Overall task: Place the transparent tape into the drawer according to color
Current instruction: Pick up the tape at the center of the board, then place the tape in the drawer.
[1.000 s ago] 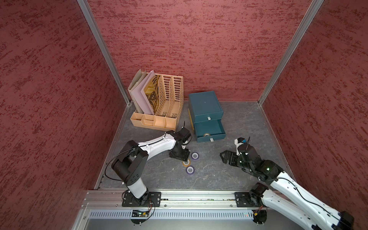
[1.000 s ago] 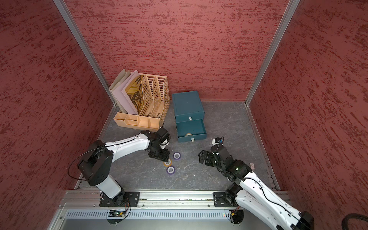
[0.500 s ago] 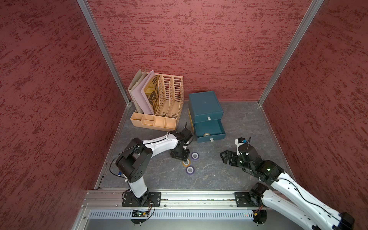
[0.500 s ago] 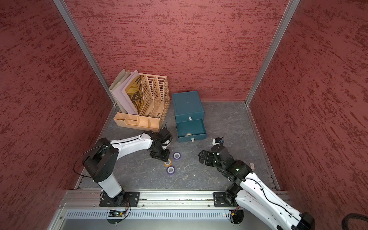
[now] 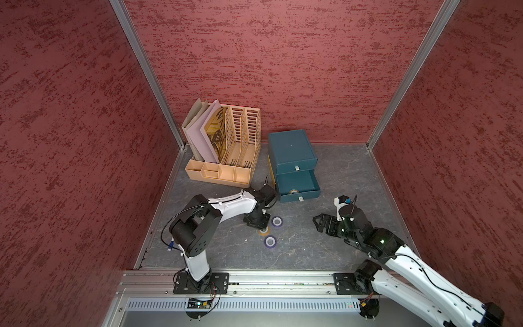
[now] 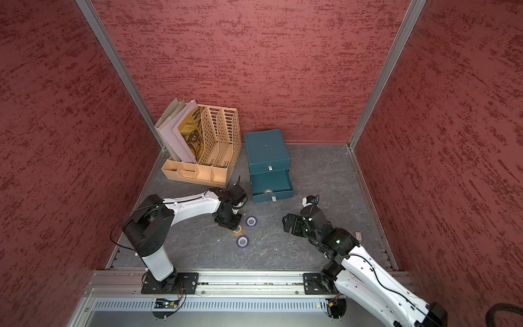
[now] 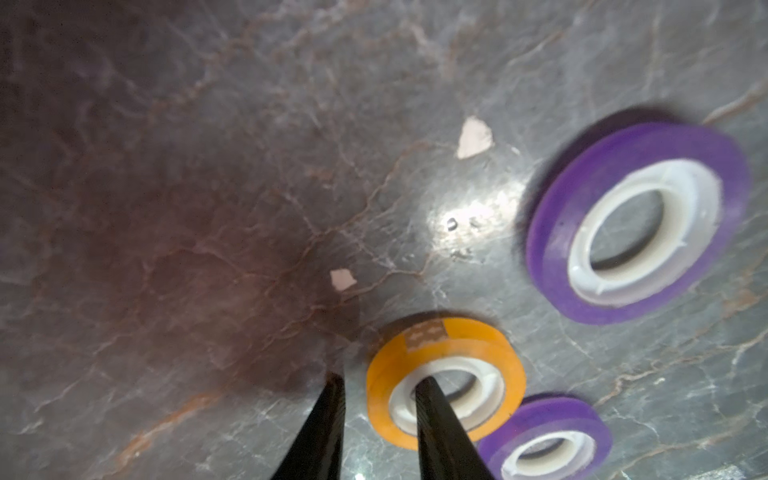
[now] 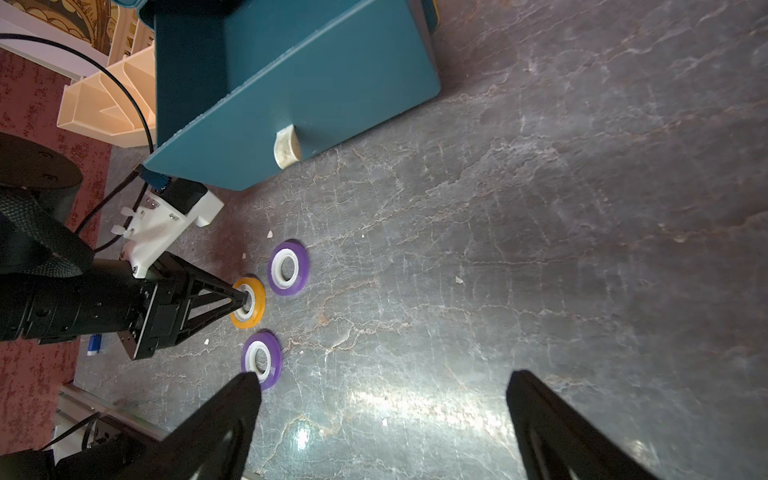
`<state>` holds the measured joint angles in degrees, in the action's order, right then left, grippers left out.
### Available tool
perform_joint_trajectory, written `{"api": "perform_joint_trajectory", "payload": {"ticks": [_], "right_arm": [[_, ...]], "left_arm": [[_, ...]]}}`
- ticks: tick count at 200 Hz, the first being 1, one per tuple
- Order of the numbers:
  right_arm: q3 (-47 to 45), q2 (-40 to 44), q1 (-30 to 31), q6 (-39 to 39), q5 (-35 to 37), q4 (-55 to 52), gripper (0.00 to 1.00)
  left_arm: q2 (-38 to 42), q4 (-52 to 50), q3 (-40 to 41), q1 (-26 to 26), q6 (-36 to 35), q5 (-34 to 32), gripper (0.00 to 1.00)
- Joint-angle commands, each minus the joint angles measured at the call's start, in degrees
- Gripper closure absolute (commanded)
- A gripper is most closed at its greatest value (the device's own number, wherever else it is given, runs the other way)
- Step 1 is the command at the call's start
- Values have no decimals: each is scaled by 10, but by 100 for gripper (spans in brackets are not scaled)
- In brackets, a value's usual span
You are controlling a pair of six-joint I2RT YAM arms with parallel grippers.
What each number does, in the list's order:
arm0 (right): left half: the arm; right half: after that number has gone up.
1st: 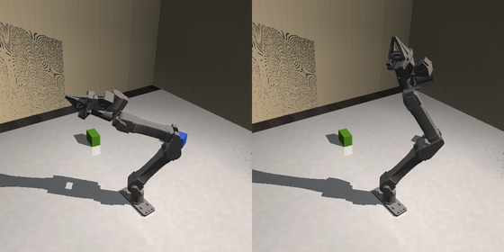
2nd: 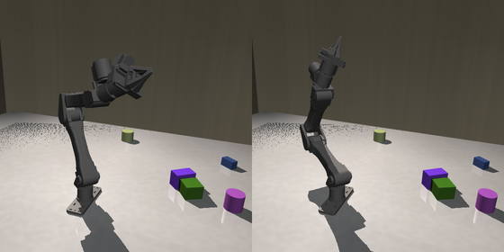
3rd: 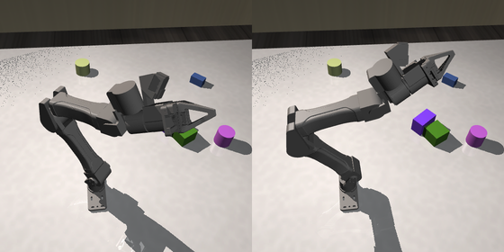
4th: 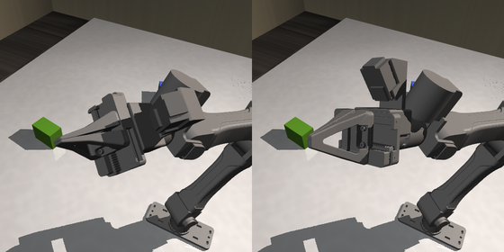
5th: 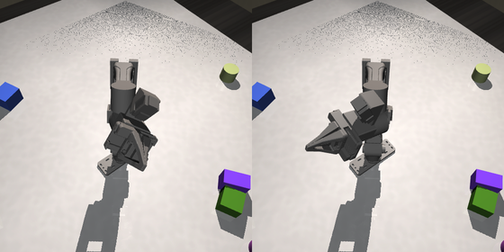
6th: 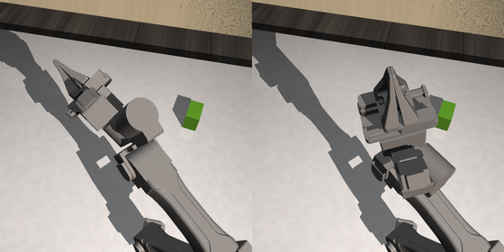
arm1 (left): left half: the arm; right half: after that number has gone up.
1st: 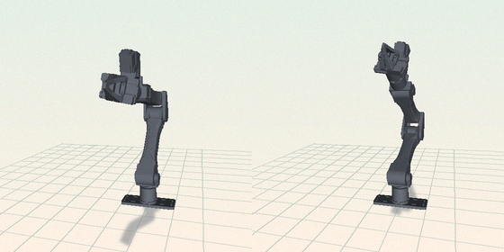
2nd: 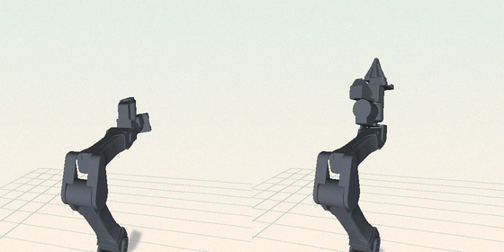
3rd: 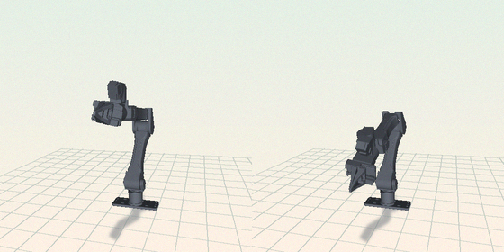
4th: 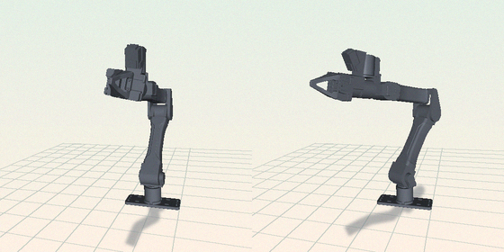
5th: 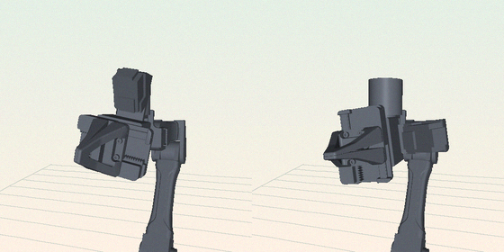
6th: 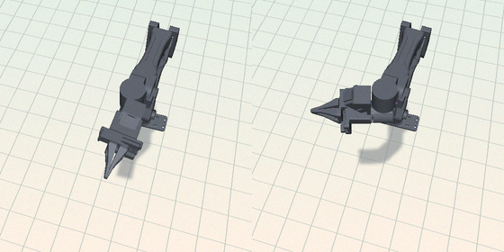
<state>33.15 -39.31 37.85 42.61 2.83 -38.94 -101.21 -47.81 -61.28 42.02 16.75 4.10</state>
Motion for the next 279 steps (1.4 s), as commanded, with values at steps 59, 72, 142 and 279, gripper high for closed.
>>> {"api": "perform_joint_trajectory", "payload": {"ticks": [59,72,142,279], "right_arm": [[-8,9,7,6,10,-1,2],[-8,9,7,5,11,-2,1],[-12,15,7,7,16,-3,1],[-13,36,7,10,29,-9,1]], "left_arm": [[-34,24,11,29,16,-22,85],[-34,26,11,31,19,-23,89],[9,-4,-17,28,20,-44,100],[136,-19,-200,40,6,-126,100]]}}
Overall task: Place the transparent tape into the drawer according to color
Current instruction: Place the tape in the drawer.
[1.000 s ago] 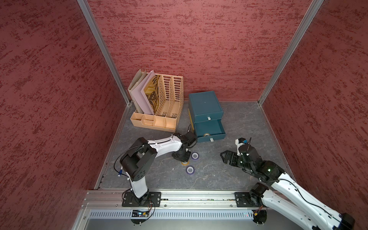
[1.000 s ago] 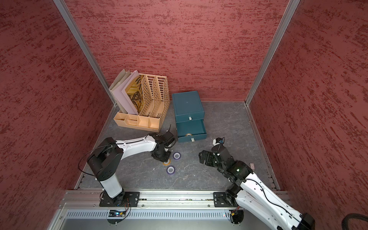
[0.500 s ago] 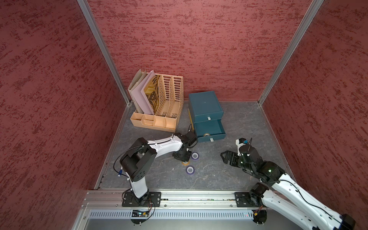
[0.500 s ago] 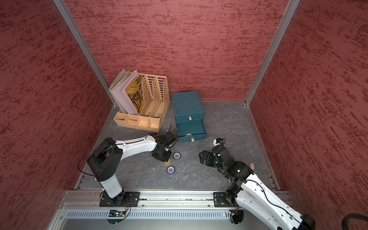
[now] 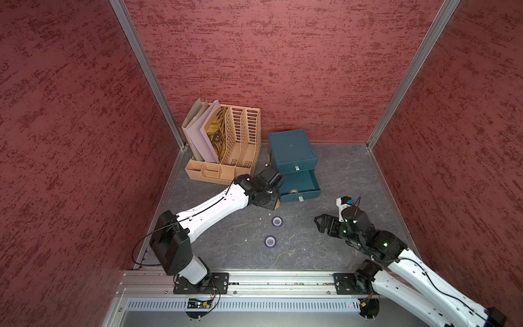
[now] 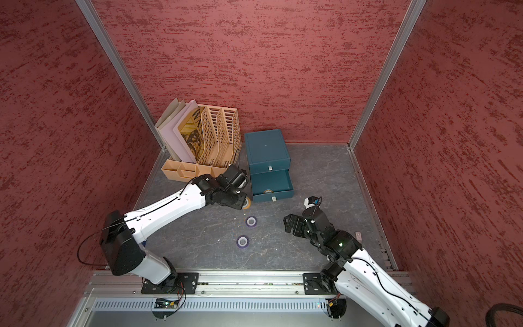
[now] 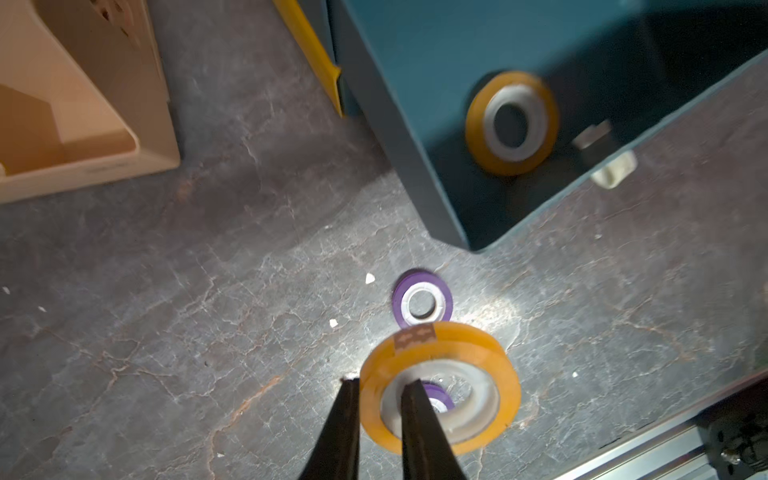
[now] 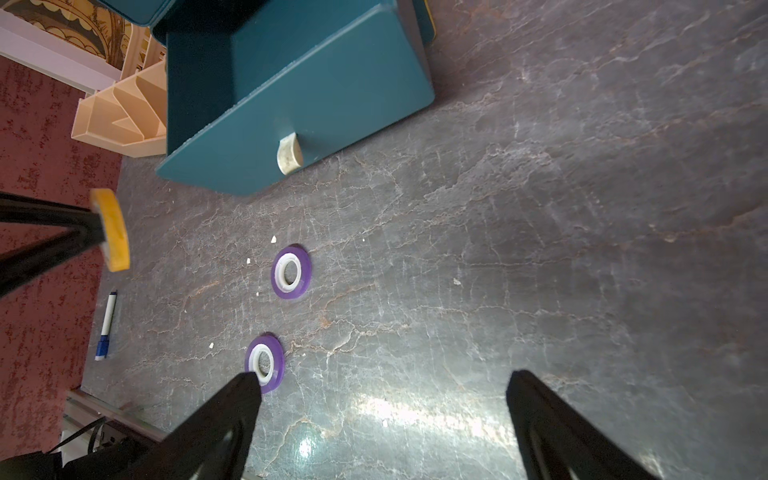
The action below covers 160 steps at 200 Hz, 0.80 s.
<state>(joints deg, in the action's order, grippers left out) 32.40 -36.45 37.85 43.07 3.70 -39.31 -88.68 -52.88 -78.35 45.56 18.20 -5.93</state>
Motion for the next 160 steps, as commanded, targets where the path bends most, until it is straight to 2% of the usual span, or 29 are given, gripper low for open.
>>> {"api": "perform_joint_trajectory", "payload": {"ticks": [1,52,83,138,150,160], "right_arm": [[-6,7,7,5,20,-5,2],[-2,11,7,6,24,-6,2],[-2,21,7,11,27,-11,2],[-3,20,7,12,29,-11,2],[-2,15,7,11,28,-9,1],[-2,11,7,9,27,-6,2]], "left_arm": [[11,33,-31,5,-9,-26,100],[-55,111,-95,15,-34,-51,100],[-95,162,-102,28,-50,-72,100],[-143,185,-111,35,-67,-98,100],[-146,185,-111,35,-67,-98,89],[-147,185,-111,36,-66,-98,75]]}}
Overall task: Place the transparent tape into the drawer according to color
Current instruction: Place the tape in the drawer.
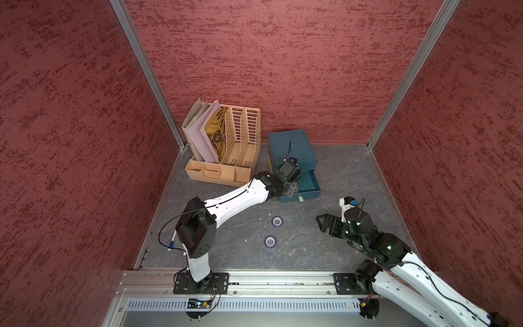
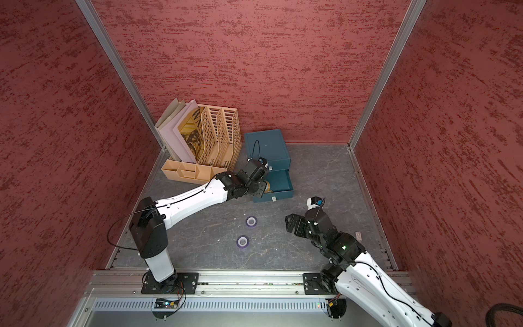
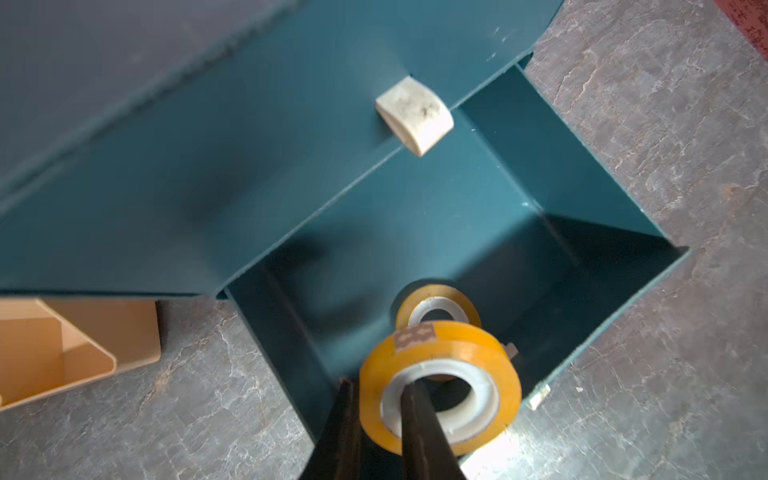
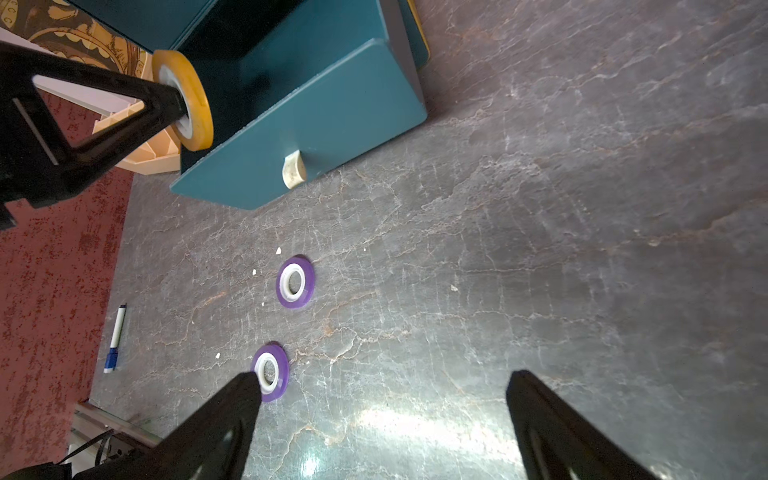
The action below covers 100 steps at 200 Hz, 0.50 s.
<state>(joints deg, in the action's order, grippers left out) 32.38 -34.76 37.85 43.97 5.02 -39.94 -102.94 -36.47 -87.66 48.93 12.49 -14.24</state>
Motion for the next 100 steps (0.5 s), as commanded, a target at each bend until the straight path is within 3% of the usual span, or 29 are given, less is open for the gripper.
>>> {"api": "perform_joint_trajectory", "payload": {"ticks": [1,14,33,82,100], "right_arm": [[-2,-6,7,0,14,1,2],[-1,-12,7,-1,12,5,1],[-1,-20,7,-4,9,12,2],[8,-52,7,-17,3,35,1],[16,-68,7,-26,2,41,2]], "left_arm": [[-5,21,-17,3,-9,-14,73],[-3,22,-13,4,-9,-14,58],[3,24,-9,4,-9,-18,44],[45,34,4,5,-8,-6,28],[69,39,15,-1,-6,14,16]]}}
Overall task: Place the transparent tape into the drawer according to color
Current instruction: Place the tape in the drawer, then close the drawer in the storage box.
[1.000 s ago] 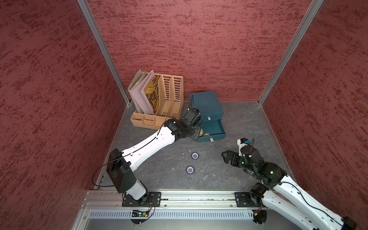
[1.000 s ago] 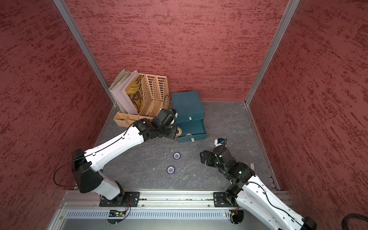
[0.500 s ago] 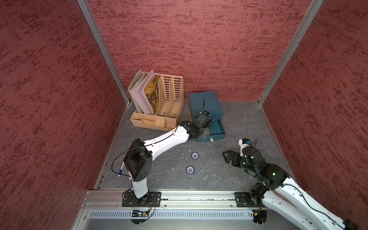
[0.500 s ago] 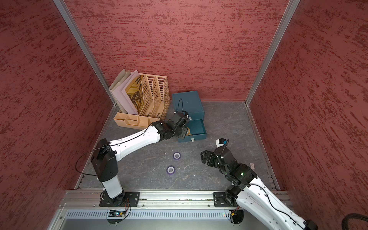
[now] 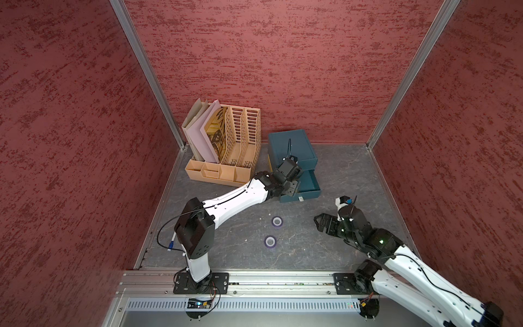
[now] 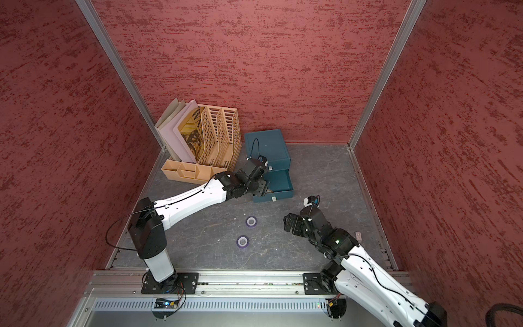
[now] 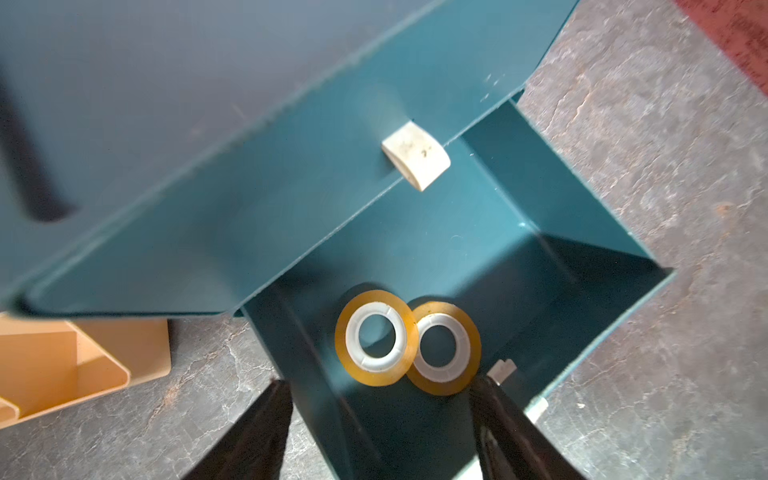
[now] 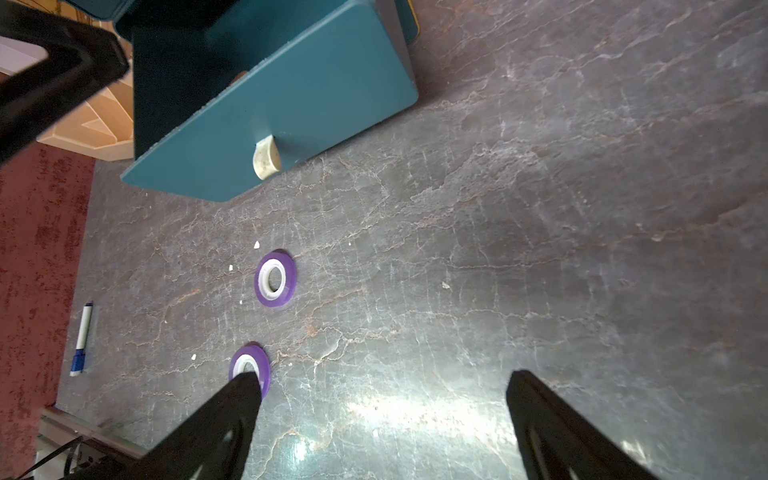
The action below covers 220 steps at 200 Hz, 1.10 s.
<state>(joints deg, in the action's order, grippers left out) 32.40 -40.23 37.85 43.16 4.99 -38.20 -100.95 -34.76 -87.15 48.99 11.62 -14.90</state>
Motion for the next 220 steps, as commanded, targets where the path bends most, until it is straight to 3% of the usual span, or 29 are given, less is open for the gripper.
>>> {"api": "perform_joint_trajectory", "payload": {"ticks": [1,16,78,155,171,204,220], "right_arm": [[17,-14,7,-19,3,23,1],[23,-26,7,-27,4,28,2],[53,-80,7,-63,-2,73,2],[86,-148,7,-91,-9,115,2],[87,-150,7,-91,-6,114,1],[81,-141,7,-87,-1,109,2],[79,-141,7,-87,1,111,2]], "left_arm": [[51,22,11,-2,3,23,15],[69,22,18,-14,13,47,0],[118,45,40,-117,85,198,0],[8,-3,-98,-186,70,229,0],[-16,-18,-125,-188,64,221,7],[-51,-32,-154,-191,58,210,35],[-63,-35,-163,-191,55,210,44]]}}
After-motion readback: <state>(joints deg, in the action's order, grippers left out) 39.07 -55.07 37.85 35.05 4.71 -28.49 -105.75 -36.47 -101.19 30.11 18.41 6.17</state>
